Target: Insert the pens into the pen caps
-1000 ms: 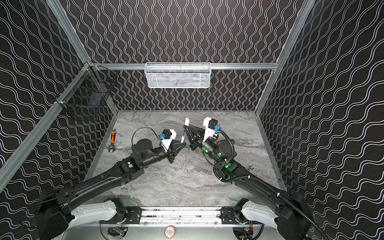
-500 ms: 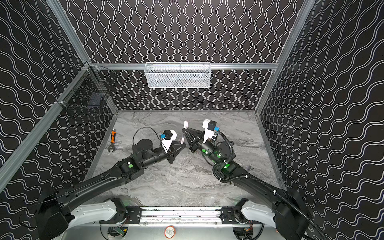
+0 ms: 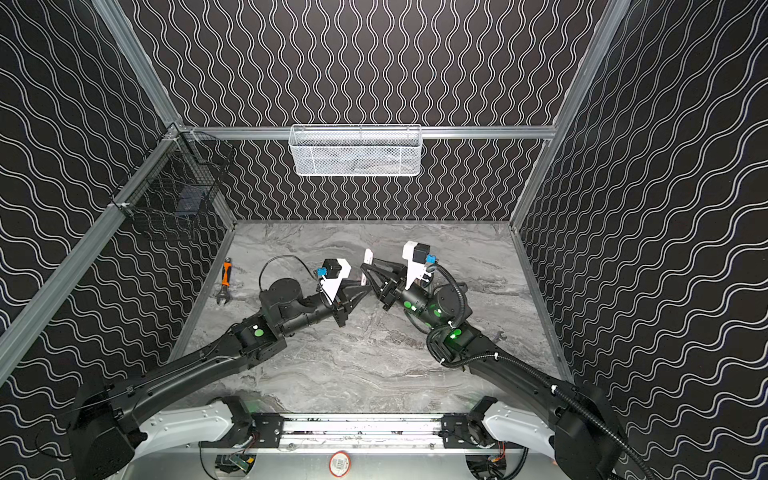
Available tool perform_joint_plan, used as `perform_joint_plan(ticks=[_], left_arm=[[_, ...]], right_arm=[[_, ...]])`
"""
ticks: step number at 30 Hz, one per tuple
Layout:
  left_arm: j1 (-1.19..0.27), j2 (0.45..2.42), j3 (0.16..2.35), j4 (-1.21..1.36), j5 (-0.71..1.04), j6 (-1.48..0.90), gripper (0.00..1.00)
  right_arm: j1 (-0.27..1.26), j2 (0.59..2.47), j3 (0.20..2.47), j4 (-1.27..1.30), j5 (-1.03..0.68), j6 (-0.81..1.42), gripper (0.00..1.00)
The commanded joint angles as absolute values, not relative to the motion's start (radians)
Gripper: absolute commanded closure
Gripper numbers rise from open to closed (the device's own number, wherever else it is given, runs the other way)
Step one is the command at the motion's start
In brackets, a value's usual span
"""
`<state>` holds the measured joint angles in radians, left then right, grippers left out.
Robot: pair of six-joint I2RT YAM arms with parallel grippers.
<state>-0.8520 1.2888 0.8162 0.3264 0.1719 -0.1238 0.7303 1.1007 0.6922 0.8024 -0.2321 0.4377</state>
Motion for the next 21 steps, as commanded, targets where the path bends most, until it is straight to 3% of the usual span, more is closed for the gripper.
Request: perform_joint_plan(ticks=[1,11,15,21], left_arm=[[-0.854,1.301,0.826,0.374,0.181,-0.101,0.94],[-0.854,1.321,0.841,0.337,0.127,-0.086,0.94],[-0.853,1.334,0.844,0.330,0.106,-0.084,0.95],[-0.853,1.343,0.844,0.330,0.102,-0.079,0.95]], right_arm=[[0.731,1.072,0.714,0.735,-0.229,0.385,0.61],[0.734,0.951,0.671,0.522,-0.158,0.338,0.50],[0.728,0.945,0.771,0.348,-0.095,0.257,0.50],[0.709,1.034,0.966,0.170,-0.173,0.180,0.49]])
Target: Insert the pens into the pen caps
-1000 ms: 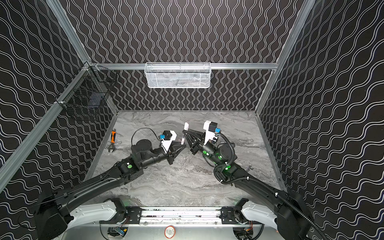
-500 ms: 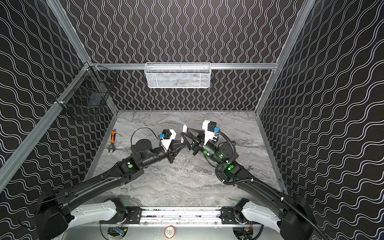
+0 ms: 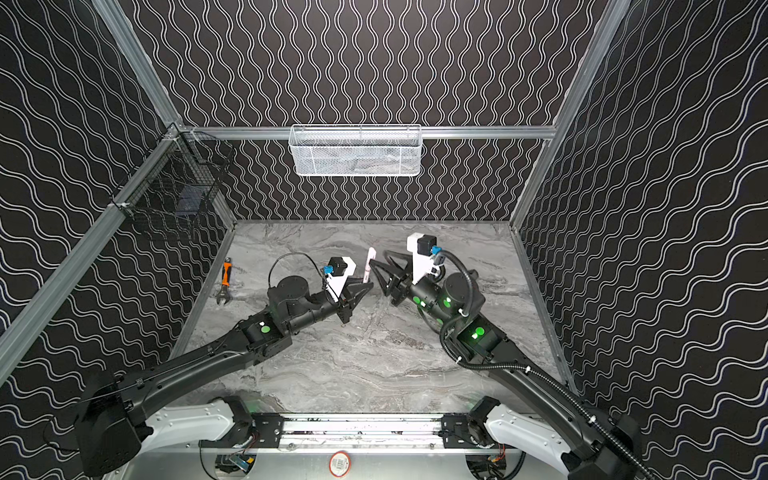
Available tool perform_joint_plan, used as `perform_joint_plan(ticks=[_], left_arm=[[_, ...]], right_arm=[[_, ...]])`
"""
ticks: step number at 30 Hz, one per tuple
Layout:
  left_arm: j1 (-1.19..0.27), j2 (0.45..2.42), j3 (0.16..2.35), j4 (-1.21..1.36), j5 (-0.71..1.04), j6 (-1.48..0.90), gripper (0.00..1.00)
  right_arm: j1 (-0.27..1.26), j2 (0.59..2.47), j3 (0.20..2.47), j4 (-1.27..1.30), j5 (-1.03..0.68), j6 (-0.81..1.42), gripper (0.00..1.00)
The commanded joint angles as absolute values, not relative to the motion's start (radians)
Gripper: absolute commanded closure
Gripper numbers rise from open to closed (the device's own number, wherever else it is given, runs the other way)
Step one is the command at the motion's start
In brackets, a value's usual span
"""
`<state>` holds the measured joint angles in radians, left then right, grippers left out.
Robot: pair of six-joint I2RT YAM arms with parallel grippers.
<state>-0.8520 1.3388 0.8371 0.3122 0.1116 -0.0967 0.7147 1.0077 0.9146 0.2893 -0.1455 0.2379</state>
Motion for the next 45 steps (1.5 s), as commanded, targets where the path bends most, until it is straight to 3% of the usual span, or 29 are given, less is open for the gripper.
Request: perform_joint_plan(ticks=[1,8,24,45], left_arm=[[-0.853,1.345,0.842,0.333,0.104,-0.078,0.95],[-0.853,1.339,0.841,0.339,0.117,-0.079,0.95],[-0.853,1.306,0.849,0.327,0.129,-0.067,0.98],[-0.751,1.245,0.853,0.354,0.185,-0.153,1.00]], right_arm=[[0.705,1.047,0.982,0.170,-0.187,0.179,0.48],[0.683,1.130,1.083,0.144,-0.224,0.197,0.52],[0.684,1.134,1.022,0.198,-0.410,0.252,0.94],[0.728,1.182,0.925,0.245,-0.396,0.239,1.00]])
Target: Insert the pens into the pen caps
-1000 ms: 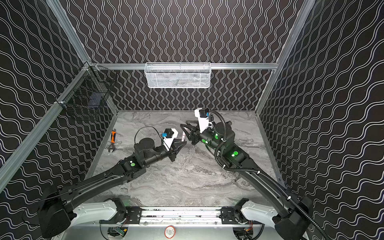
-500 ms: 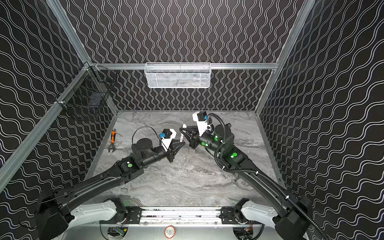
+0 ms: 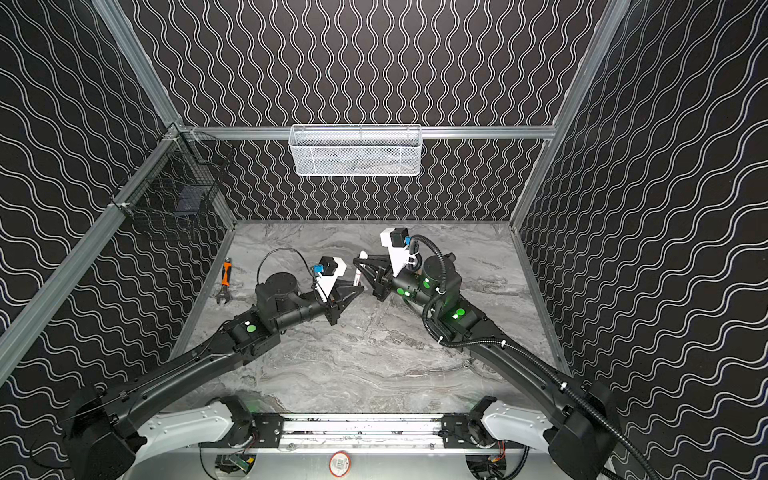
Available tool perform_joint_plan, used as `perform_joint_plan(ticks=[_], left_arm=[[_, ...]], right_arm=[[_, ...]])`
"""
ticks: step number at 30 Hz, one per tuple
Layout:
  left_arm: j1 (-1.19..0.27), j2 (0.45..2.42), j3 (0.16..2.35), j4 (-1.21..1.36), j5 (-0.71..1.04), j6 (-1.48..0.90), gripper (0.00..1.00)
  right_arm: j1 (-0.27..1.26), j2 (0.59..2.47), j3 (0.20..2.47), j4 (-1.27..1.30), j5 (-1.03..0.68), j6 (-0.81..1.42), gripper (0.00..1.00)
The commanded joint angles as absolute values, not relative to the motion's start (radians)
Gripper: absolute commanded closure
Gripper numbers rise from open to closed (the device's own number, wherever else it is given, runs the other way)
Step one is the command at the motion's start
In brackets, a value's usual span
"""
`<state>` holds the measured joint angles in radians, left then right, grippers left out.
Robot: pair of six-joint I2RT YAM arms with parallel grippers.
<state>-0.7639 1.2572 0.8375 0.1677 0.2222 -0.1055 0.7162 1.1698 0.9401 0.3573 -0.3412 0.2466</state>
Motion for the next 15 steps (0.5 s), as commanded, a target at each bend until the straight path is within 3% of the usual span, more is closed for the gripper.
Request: perform_joint_plan(ticks=[1,15], left_arm=[[-0.746,1.242,0.855,0.354,0.186,-0.153,1.00],[-0.700,1.209,0.839,0.382,0.175,-0.171,1.00]], right_arm=[[0.730,1.186,0.921,0.248,-0.392,0.239,1.00],[0.787,1.247,0.840,0.231,-0.342,0.211,1.00]])
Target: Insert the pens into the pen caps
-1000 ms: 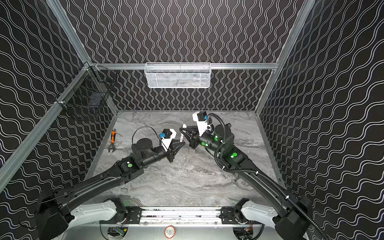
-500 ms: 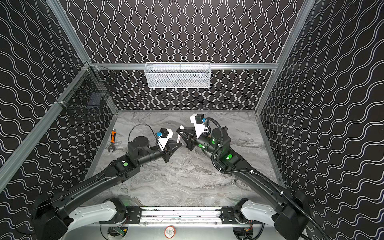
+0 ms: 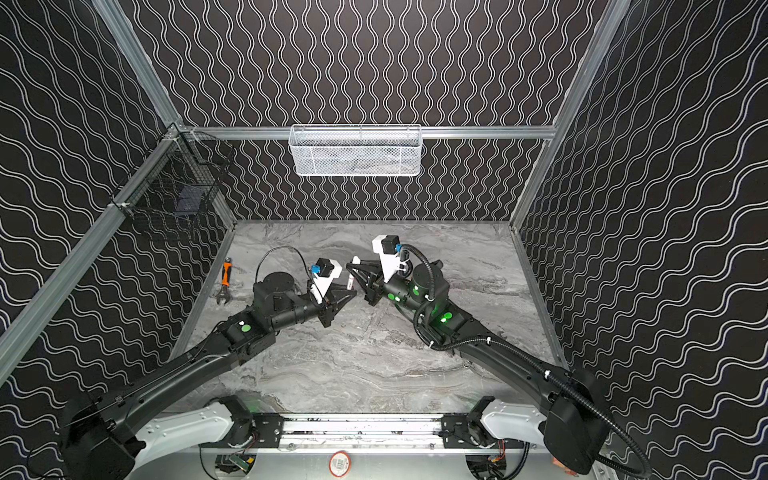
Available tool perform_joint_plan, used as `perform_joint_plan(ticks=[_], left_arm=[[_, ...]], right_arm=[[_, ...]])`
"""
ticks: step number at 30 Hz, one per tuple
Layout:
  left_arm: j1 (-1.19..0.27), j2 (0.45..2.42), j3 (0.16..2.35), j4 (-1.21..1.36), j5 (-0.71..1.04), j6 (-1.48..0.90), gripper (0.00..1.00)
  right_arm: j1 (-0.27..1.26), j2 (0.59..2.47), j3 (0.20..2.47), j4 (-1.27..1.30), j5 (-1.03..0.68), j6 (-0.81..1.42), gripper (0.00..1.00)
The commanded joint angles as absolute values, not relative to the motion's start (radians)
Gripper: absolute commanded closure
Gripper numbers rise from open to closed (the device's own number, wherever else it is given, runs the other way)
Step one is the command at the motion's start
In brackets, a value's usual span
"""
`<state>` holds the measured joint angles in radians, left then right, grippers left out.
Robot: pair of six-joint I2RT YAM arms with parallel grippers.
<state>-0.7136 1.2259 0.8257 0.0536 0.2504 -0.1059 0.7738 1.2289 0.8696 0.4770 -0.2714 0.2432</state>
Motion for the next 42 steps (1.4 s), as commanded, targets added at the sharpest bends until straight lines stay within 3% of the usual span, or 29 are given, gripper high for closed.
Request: perform_joint_plan(ticks=[1,20,29,42], left_arm=[[-0.696,1.208,0.835,0.388,0.172,-0.174,1.00],[-0.645,1.177,0.810,0.446,0.187,-0.215,1.00],[-0.646,1.195,0.814,0.448,0.250,-0.222,1.00],[-0.645,1.186,0.812,0.462,0.273,-0.228,1.00]], right_arm=[[0.789,1.249,0.831,0.239,-0.344,0.214,1.00],[0.831,1.319,0.720,0.340,-0.320,0.265,1.00],[0.832,1.267,0.838,0.356,-0.284,0.292,0.88],[0.840,1.316,0.867,0.321,-0.302,0.269,0.87]])
